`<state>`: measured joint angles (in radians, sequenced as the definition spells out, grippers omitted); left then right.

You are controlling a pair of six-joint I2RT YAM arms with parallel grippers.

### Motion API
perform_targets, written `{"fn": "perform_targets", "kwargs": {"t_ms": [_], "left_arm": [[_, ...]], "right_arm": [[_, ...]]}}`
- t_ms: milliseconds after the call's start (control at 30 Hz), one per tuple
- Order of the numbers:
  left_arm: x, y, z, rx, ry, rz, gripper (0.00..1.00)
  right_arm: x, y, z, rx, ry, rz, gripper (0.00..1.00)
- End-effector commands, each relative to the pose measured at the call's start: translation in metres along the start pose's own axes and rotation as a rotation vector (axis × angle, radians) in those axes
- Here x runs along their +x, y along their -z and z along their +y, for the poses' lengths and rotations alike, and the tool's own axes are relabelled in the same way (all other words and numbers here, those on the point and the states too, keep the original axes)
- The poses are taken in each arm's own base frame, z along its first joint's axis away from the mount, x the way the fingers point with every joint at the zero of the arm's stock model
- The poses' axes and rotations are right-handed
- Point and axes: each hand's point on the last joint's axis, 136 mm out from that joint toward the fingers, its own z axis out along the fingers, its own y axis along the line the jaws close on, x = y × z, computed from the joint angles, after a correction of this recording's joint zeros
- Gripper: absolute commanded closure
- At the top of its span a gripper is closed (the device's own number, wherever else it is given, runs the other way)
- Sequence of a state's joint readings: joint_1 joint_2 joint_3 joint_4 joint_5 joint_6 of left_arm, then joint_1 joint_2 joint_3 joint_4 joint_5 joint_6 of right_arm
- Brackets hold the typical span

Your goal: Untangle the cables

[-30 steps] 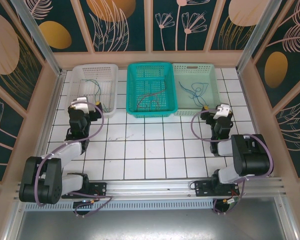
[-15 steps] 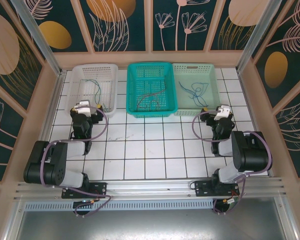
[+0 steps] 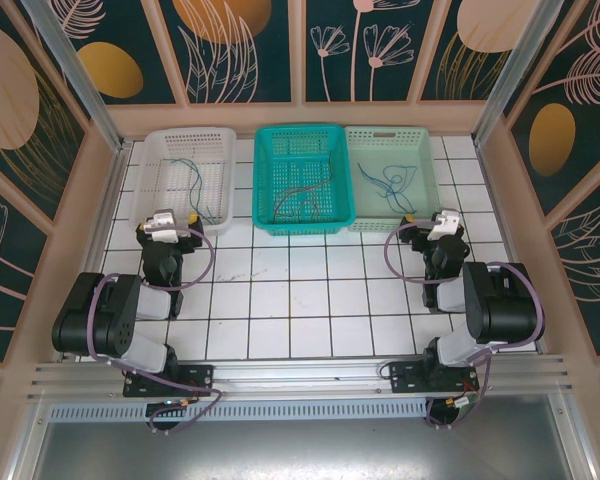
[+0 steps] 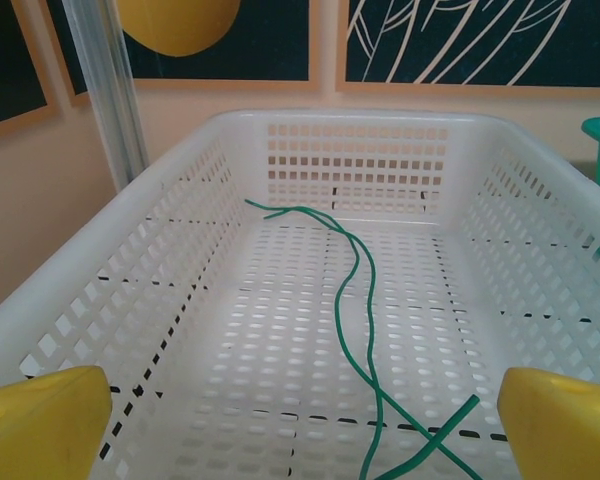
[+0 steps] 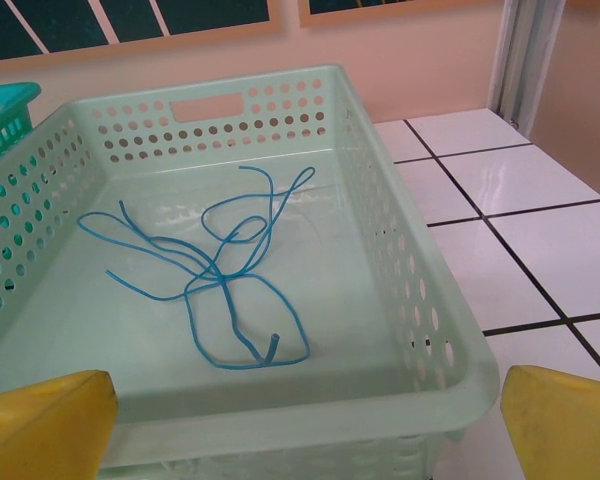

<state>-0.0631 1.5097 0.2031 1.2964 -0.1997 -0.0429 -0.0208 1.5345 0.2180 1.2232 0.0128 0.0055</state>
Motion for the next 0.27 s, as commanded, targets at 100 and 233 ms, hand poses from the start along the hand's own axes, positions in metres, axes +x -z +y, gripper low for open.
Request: {"fn": "perform_targets", "kwargs": {"t_ms": [100, 233], "left_arm": [[-0.0064, -0.0021, 0.0117, -0.06, 0.027, -0.027, 0.01], [-0.006, -0.0022, 0.0119, -0.06, 0.028, -0.026, 0.01]], "right_arm": [[-0.01, -0.0035, 0.0007, -0.013, -0.013, -0.031, 0.01], [-0.01, -0.0035, 0.0009, -0.014, -0.013, -0.031, 0.01]]}}
